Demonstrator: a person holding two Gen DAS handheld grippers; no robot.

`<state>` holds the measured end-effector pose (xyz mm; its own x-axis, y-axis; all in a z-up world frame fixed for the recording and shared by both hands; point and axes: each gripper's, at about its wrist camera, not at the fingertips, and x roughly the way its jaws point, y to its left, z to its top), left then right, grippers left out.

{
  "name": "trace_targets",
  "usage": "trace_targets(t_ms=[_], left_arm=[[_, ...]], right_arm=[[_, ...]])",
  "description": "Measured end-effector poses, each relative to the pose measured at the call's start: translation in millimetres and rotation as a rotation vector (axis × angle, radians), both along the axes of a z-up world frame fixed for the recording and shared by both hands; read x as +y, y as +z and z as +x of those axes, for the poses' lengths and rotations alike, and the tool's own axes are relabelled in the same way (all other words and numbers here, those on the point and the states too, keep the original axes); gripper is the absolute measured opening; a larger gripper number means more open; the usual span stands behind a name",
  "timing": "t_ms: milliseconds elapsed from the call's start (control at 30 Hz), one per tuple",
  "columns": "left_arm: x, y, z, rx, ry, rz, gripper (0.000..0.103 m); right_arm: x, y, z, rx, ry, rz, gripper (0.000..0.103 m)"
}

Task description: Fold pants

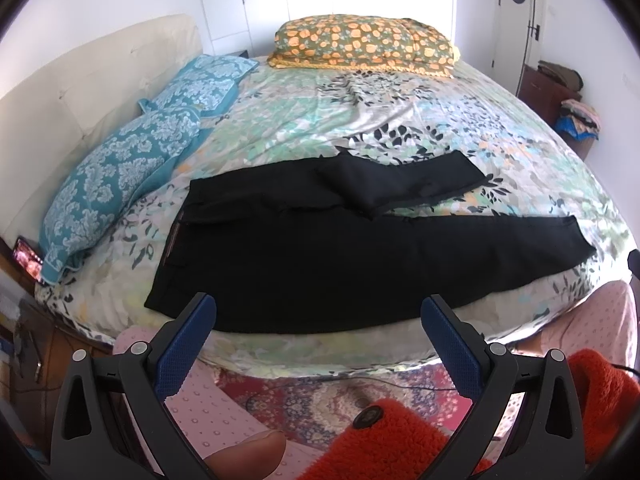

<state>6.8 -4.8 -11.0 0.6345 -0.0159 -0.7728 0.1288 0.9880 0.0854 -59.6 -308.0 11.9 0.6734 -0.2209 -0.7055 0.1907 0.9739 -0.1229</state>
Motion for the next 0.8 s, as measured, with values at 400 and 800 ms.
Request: trace_targets(t_ms=[400, 800], left_arm=[[-30.7, -0.3, -3.9, 0.015, -0.172, -0.01, 0.103], [-48.8, -1.2, -6.6, 0.029, -0.259, -0.007, 0.102]], right_arm=[[-14.3, 0.3, -5.1, 0.028, -0.088, -0.022, 0.103], [-24.3, -3.6, -6.4, 0.051, -0.132, -0.044, 0.103]])
